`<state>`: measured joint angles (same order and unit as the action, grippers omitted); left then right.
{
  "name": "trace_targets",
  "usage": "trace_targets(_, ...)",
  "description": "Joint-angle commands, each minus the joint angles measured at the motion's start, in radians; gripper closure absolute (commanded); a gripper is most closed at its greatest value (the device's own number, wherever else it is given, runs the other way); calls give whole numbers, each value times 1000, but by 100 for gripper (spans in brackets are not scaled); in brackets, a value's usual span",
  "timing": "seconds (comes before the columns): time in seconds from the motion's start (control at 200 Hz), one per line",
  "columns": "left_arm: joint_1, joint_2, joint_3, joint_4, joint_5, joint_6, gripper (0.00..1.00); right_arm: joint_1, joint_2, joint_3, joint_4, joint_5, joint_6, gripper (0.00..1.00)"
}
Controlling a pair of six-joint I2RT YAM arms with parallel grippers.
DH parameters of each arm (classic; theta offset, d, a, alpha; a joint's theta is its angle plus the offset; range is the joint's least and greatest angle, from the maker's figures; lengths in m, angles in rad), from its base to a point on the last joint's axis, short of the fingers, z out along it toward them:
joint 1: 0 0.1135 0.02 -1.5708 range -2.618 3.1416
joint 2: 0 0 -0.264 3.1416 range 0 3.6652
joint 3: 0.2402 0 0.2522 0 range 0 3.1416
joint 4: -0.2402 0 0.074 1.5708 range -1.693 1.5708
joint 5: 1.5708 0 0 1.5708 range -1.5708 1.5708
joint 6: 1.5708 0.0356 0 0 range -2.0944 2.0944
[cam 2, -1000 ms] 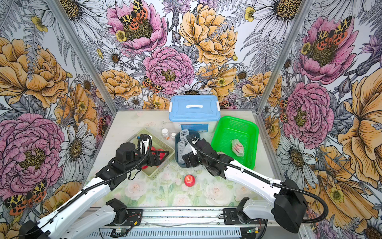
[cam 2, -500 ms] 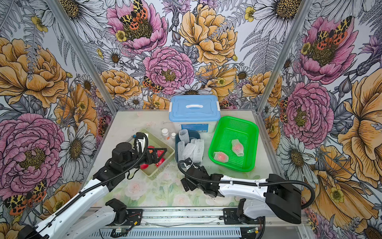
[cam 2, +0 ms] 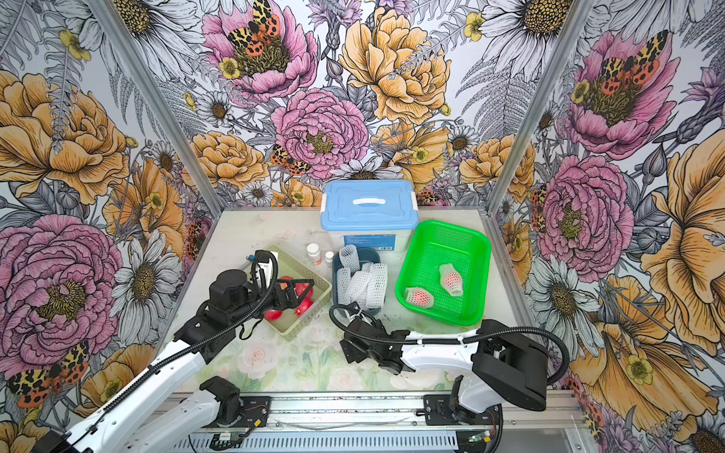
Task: Remove foam nets from apples
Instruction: Pick up the apple from the center of the board, then place the apple in the basket.
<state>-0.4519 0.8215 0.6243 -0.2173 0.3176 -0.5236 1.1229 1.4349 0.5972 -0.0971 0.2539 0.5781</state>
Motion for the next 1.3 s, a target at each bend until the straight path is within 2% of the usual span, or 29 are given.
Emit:
trace_targets(0.0, 17, 8, 20, 7, 6, 22, 1, 8, 16, 10, -17, -28, 9, 14)
trace_targets(0.305, 60, -24, 30, -26, 14, 38, 1, 9, 4, 71, -86, -71, -20, 43)
trace_targets(0.445, 102, -32, 65, -79, 14, 39, 1, 8, -63, 131, -106, -142, -84, 50)
trace_targets(0.555, 147, -38, 99, -143, 5, 48, 1, -18, -58, 223, -108, -251, -148, 50)
trace_targets(0.681, 217, -71, 117, -232, -45, 51, 1, -76, 32, 379, -106, -383, -217, 50)
trace_targets(0.931, 411, -137, 143, -399, -138, 56, 1, -139, 350, 729, -106, -517, -313, 49)
trace_targets(1.156, 416, -157, 175, -441, -217, 87, 1, -144, 585, 951, -109, -566, -310, 48)
trace_targets(1.296, 410, -159, 184, -441, -221, 95, 1, -144, 666, 1009, -120, -575, -307, 40)
